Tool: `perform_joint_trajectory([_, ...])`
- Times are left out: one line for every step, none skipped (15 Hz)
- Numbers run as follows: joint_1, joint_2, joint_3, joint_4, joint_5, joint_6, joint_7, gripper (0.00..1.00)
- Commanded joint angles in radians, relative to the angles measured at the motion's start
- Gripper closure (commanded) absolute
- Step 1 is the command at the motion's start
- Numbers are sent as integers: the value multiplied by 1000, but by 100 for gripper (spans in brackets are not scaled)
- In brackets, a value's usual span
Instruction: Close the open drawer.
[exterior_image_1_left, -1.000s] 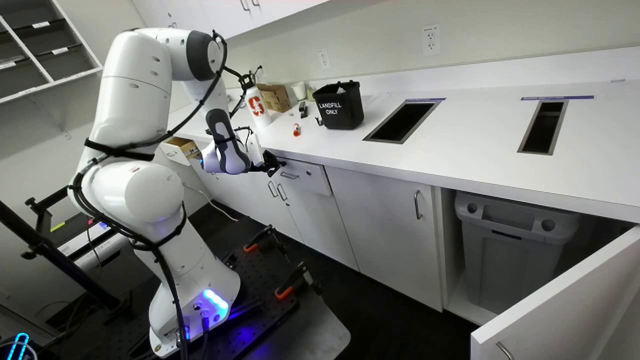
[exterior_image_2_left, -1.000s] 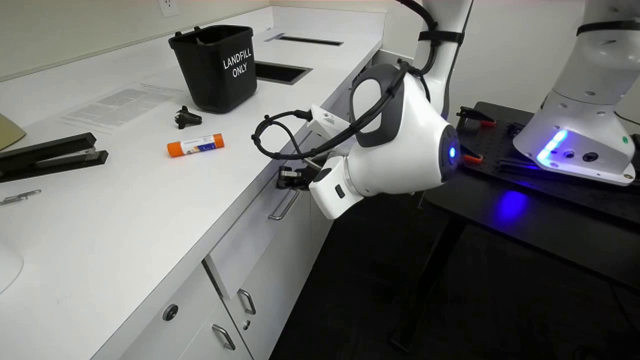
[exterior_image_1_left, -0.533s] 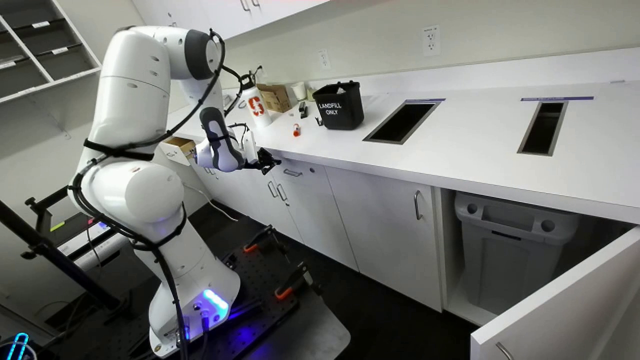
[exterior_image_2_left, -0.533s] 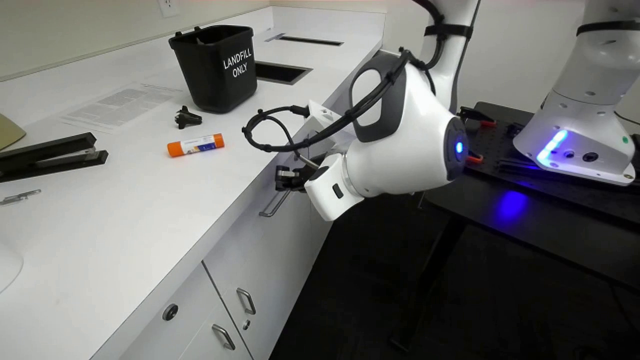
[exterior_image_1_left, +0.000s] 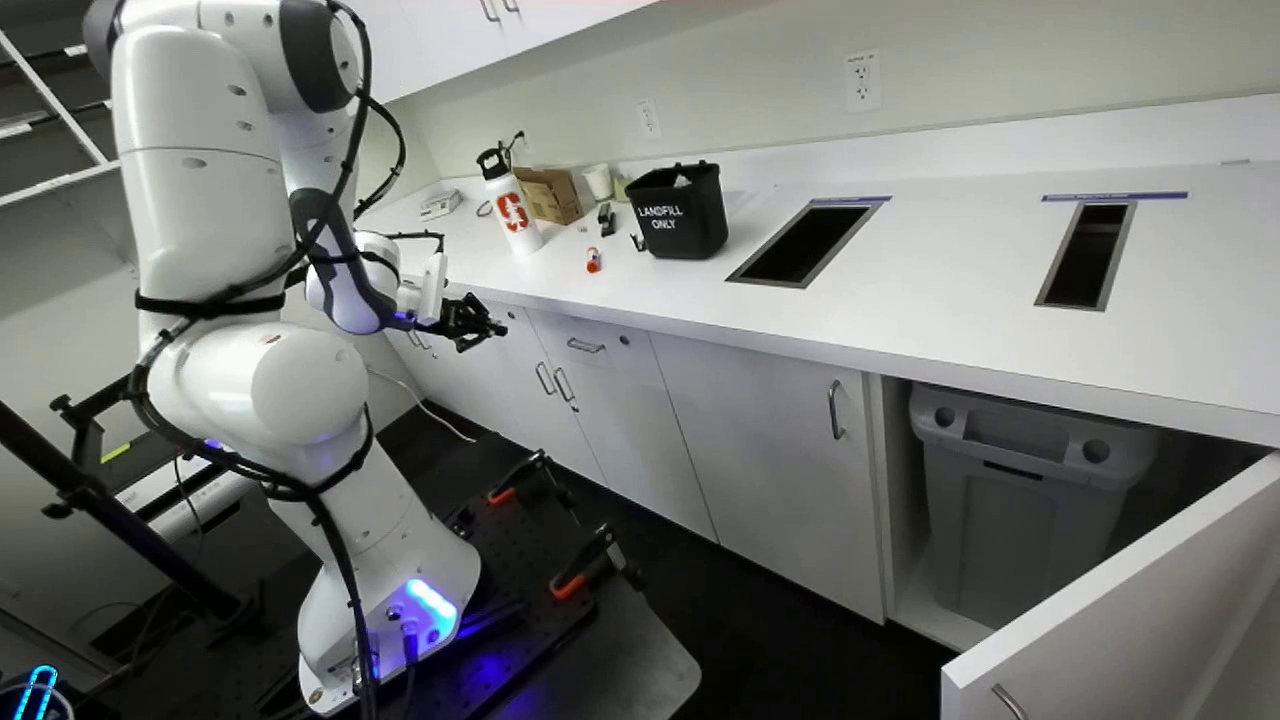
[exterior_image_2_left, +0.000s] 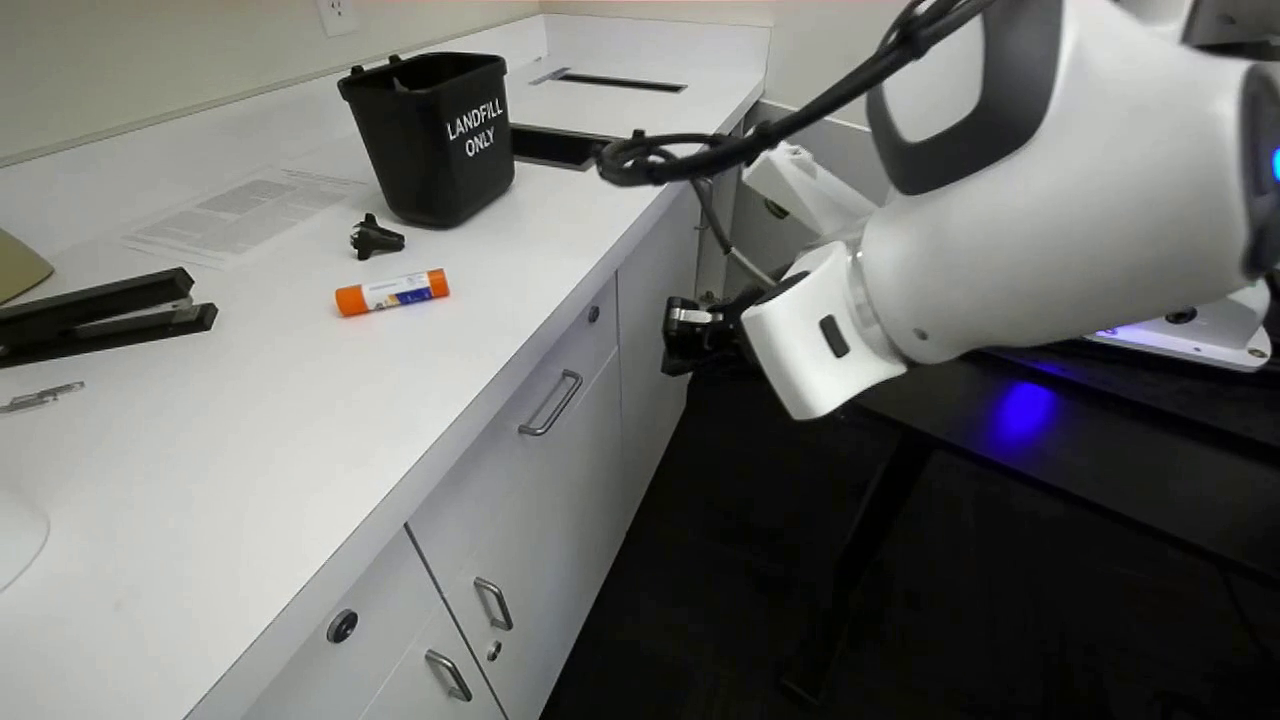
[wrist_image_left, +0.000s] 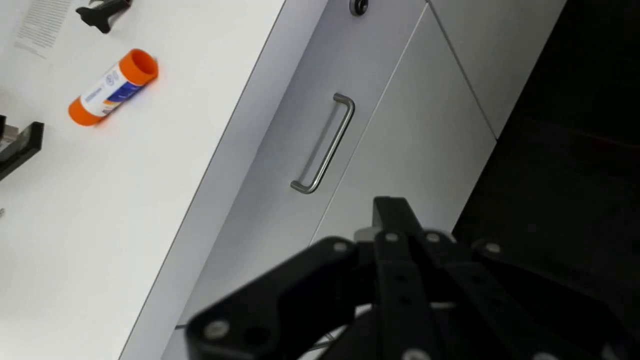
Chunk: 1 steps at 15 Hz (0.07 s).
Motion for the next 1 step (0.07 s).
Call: perform_joint_trajectory([8, -152, 47, -91, 99, 28, 47, 100])
